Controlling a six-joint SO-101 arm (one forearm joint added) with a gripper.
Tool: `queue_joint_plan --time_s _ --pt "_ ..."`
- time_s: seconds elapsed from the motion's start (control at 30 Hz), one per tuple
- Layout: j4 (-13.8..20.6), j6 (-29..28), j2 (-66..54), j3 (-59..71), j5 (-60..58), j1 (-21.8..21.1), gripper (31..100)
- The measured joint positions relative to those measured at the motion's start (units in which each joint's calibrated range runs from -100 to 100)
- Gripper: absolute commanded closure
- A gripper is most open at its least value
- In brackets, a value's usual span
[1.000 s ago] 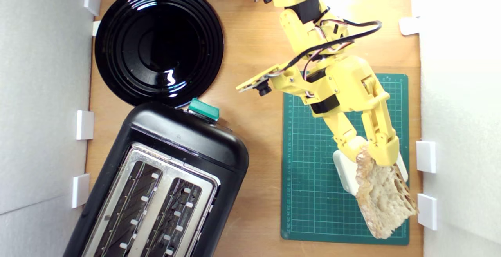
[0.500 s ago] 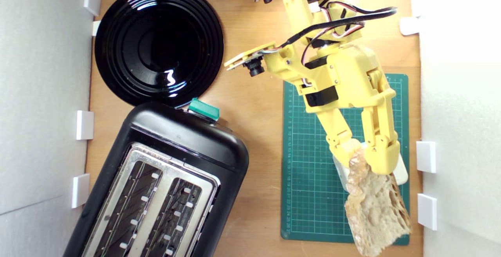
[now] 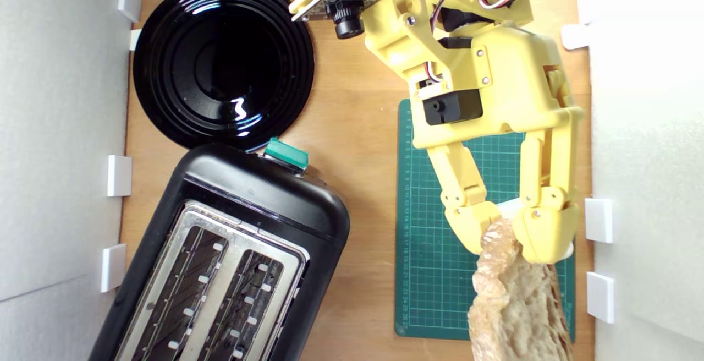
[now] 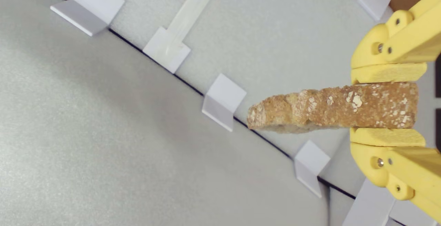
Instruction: Pick bread and place in toaster
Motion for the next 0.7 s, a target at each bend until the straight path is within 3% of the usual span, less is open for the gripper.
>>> queue_joint_plan --time_s 0.3,0.7 --pt "0.0 6.2 0.0 -11.7 13.0 0.1 78.3" --pt "0.0 15.0 -0.3 -24.7 23.6 5.8 78.4"
